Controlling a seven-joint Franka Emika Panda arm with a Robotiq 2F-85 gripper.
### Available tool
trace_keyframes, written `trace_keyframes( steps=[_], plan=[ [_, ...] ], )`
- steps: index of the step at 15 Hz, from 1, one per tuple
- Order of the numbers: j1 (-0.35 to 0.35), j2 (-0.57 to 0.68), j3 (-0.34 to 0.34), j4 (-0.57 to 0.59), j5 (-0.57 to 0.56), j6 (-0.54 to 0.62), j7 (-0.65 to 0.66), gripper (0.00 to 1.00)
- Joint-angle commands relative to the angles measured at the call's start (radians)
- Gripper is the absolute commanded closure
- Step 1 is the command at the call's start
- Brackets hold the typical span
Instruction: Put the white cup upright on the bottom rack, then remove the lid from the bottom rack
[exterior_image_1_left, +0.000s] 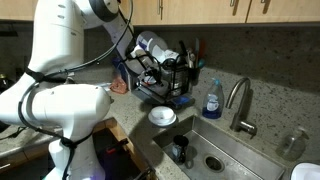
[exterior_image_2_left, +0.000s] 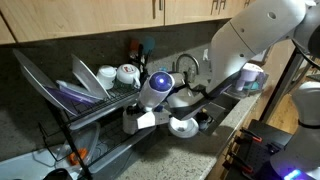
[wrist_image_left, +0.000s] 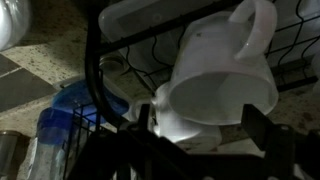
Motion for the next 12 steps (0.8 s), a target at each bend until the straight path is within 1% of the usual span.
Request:
trace_keyframes(
  steps=[1, 2, 3, 7, 9, 12],
  plan=[
    [0.054, -0.061, -0.029, -0.046, -0.047, -0.026, 0.024, 0.03],
    [0.062, -0.066, -0.032, -0.05, -0.054, -0.023, 0.02, 0.0],
    [0.069, -0.073, -0.034, -0.056, -0.059, -0.022, 0.018, 0.01],
    [0.097, -0.103, -0.039, -0.072, -0.097, -0.003, 0.004, 0.0],
    [0.098, -0.12, -0.033, -0.081, -0.13, 0.04, -0.017, 0.0],
    [0.079, -0.135, -0.012, -0.089, -0.157, 0.13, -0.071, 0.0]
  ],
)
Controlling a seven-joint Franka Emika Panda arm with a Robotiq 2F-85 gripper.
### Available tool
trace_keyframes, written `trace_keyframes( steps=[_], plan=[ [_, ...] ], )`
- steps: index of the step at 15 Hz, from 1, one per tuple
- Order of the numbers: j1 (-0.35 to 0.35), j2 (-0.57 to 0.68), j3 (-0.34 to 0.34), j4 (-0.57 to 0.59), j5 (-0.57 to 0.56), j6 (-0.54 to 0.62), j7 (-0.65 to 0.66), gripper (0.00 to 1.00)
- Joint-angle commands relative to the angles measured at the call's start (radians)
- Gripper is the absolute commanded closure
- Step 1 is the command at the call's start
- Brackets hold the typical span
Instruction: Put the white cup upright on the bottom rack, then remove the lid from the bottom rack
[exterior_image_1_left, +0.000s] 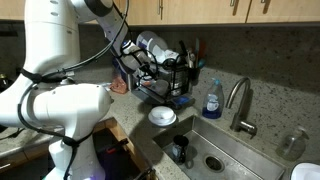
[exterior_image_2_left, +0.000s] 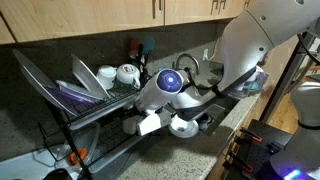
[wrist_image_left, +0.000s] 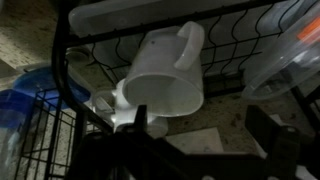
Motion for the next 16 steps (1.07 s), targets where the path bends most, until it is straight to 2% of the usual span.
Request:
trace_keyframes(
  steps=[1, 4, 6, 11, 16],
  plan=[
    [-0.021, -0.051, 0.022, -0.048, -0.027, 0.107, -0.083, 0.0],
    [-0.069, -0.042, 0.087, -0.058, 0.013, 0.197, -0.206, 0.0],
    [-0.127, -0.033, 0.169, -0.066, 0.046, 0.245, -0.303, 0.0],
    [-0.322, 0.028, 0.445, -0.034, 0.14, 0.288, -0.533, 0.0],
    [-0.37, 0.105, 0.496, 0.059, 0.132, 0.277, -0.574, 0.0]
  ],
)
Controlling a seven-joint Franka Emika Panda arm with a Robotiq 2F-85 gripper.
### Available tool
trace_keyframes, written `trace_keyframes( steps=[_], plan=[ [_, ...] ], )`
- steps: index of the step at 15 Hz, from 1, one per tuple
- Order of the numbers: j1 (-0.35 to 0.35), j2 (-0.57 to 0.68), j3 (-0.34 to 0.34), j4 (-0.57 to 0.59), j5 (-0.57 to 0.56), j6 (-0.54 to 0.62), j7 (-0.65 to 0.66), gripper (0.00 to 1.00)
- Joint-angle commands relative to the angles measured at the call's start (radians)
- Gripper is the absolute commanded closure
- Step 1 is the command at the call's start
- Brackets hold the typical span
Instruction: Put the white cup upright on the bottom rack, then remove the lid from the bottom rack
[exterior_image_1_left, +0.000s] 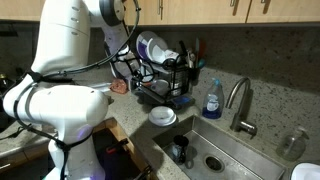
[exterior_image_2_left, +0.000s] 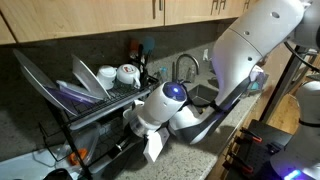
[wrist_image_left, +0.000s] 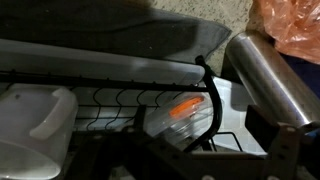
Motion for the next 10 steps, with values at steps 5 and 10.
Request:
trace_keyframes(
  steps=[5, 10],
  plan=[
    [-0.01, 0.028, 0.008, 0.026, -0.001, 0.0, -0.02, 0.0],
    [0.03, 0.047, -0.028, 0.057, 0.015, 0.006, 0.042, 0.0]
  ],
)
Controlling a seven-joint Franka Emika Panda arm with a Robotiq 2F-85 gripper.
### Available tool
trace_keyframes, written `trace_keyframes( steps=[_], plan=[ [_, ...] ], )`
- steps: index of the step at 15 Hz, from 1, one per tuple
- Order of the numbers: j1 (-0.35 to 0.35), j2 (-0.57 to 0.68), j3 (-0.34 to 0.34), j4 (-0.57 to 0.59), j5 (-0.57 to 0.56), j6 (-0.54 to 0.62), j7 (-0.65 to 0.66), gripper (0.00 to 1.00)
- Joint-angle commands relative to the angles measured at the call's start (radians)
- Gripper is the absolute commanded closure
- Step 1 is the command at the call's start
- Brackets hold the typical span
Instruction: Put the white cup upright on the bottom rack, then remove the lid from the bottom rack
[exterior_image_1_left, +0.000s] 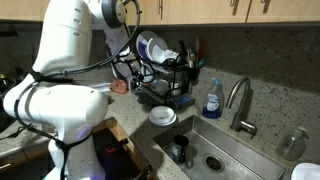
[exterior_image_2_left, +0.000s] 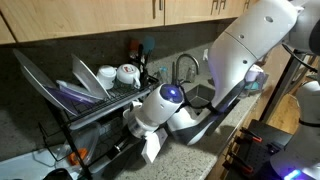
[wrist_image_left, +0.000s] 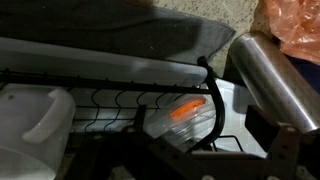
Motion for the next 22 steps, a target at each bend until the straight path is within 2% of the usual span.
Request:
trace_keyframes(
  steps=[1, 9, 14, 17, 22],
  plan=[
    [0.069, 0.025, -0.066, 0.046, 0.016, 0.005, 0.105, 0.0],
    [0.332, 0.136, -0.327, 0.134, 0.067, 0.03, 0.521, 0.0],
    [0.493, 0.264, -0.528, 0.218, 0.123, 0.048, 0.734, 0.0],
    [0.536, 0.32, -0.597, 0.26, 0.161, 0.033, 0.797, 0.0],
    [0.505, 0.388, -0.58, 0.326, 0.213, 0.006, 0.79, 0.0]
  ],
)
